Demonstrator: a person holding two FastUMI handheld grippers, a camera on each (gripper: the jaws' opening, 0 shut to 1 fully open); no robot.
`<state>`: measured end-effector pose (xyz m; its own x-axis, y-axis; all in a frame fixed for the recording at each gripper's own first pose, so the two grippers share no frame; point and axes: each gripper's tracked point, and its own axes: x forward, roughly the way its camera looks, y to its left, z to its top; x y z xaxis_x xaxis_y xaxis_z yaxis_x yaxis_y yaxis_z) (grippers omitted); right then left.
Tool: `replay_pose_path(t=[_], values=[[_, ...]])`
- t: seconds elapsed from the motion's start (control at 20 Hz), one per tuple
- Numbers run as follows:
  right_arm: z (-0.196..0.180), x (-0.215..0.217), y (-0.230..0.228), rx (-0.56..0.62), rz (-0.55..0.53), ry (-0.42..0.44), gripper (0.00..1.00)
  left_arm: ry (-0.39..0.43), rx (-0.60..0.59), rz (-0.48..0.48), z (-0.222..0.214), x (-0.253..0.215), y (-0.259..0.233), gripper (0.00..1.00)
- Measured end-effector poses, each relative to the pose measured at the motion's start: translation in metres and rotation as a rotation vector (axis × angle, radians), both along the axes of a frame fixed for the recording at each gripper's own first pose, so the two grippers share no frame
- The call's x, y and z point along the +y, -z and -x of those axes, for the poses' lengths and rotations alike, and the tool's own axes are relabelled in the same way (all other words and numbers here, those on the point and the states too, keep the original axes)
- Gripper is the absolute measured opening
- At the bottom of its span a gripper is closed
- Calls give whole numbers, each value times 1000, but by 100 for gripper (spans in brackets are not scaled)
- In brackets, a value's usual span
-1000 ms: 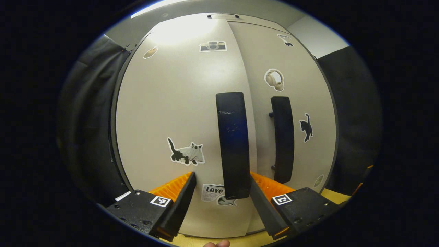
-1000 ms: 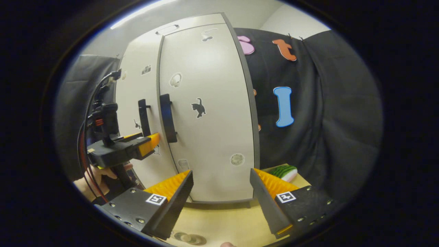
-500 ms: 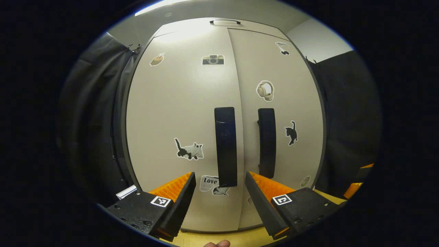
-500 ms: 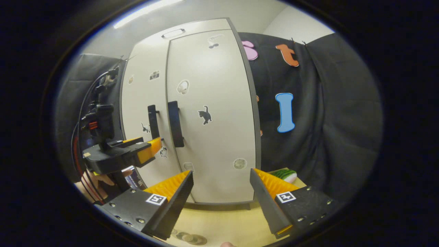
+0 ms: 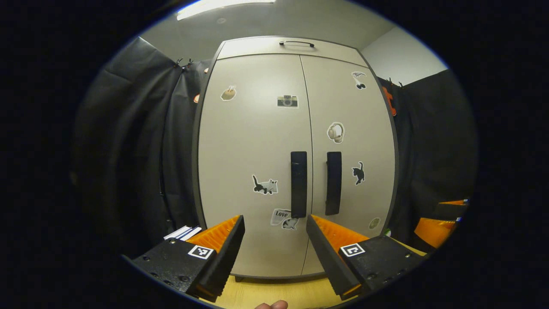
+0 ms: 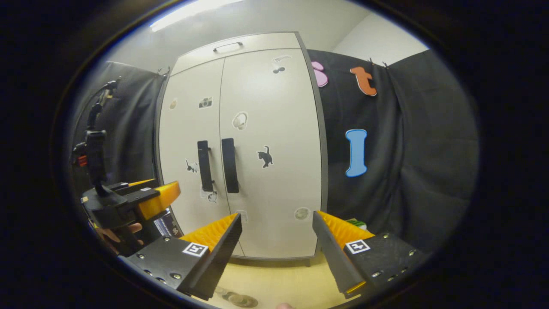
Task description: Grasp the bottle in the cabinet with the left hand and place it on the coaster, then close the right door with the right hand and the left door with the left hand.
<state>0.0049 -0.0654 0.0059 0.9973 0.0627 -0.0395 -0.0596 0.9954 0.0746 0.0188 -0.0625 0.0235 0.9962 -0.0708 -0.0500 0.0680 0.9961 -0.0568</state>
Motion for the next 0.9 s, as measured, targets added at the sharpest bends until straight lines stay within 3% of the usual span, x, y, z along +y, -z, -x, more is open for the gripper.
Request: replay_pose_path(t=[0.45, 0.9], values=[[9, 7, -19, -32, 16, 28, 100, -66, 22, 41, 63, 33, -2, 93], [18, 7, -19, -36, 28, 38, 100, -79, 34, 27, 77, 40, 6, 93]])
